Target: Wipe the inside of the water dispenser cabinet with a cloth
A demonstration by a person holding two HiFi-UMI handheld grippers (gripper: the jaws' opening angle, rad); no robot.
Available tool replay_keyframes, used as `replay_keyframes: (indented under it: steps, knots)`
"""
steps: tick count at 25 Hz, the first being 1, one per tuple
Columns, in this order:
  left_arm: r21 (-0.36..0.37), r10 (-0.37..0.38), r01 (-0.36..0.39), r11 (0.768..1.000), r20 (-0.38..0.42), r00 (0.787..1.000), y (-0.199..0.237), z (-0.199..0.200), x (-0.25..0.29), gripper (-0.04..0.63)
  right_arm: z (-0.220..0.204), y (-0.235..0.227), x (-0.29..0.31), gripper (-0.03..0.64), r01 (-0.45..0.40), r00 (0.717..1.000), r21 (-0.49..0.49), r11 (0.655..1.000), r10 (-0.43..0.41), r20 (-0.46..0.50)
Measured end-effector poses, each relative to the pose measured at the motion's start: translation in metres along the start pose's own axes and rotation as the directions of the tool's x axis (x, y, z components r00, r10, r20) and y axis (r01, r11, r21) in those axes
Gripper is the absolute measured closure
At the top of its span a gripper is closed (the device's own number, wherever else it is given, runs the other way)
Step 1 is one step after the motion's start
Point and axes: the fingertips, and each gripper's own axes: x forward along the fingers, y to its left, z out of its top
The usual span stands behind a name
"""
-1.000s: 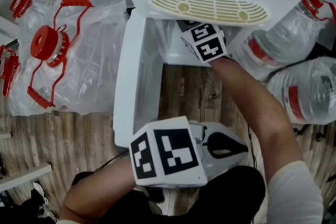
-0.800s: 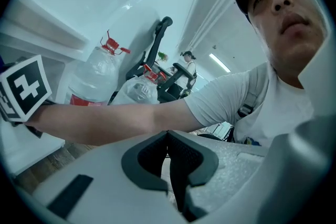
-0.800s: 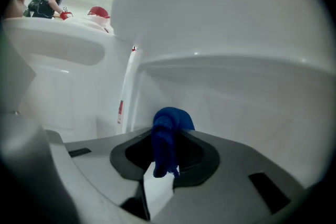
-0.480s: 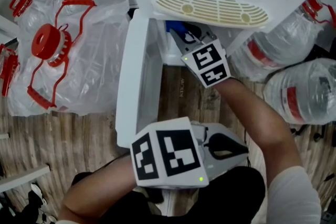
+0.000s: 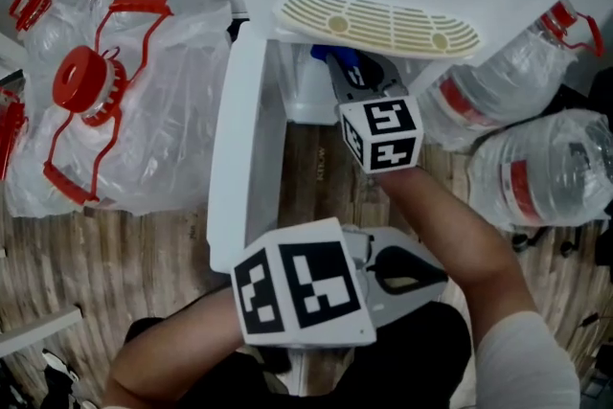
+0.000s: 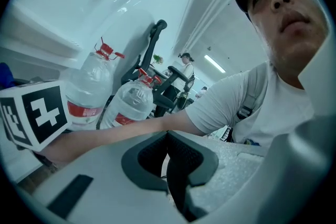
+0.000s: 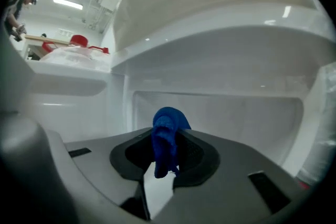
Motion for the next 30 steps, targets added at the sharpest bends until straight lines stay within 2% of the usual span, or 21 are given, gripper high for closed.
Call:
replay_keyframes:
  steps: [5,9,15,22,27,30]
  knots:
    - [0.006,-0.016,0.016,1.0,0.009,1.0,-0.007,0.002,-0.002,0.592,-0.018,-0.053,0.0,0.532,0.199,0.979,0.095,0.975,-0.193,-0.066]
    - [0.013,-0.032,0.032,0.999,0.018,0.999,-0.014,0.003,-0.006,0.592,-0.031,-0.089,-0.005,0.532,0.331,0.943,0.176,0.927,-0.317,-0.102]
    - [0.018,-0.046,0.045,0.999,0.025,0.999,-0.024,0.004,-0.015,0.592,-0.041,-0.111,-0.011,0.532,0.467,0.884,0.211,0.859,-0.443,-0.152]
    - [0.03,-0.055,0.055,0.998,0.018,0.998,-0.03,0.004,-0.024,0.592,-0.046,-0.115,-0.025,0.532,0.534,0.843,0.19,0.824,-0.503,-0.188]
    - [0.025,-0.072,0.072,0.997,0.001,0.997,-0.032,0.005,-0.023,0.592,-0.054,-0.109,-0.045,0.532,0.535,0.841,0.183,0.825,-0.499,-0.207]
    - [0.023,-0.083,0.083,0.996,-0.02,0.996,-0.032,0.002,-0.02,0.592,-0.059,-0.102,-0.057,0.532,0.521,0.85,0.197,0.83,-0.483,-0.211]
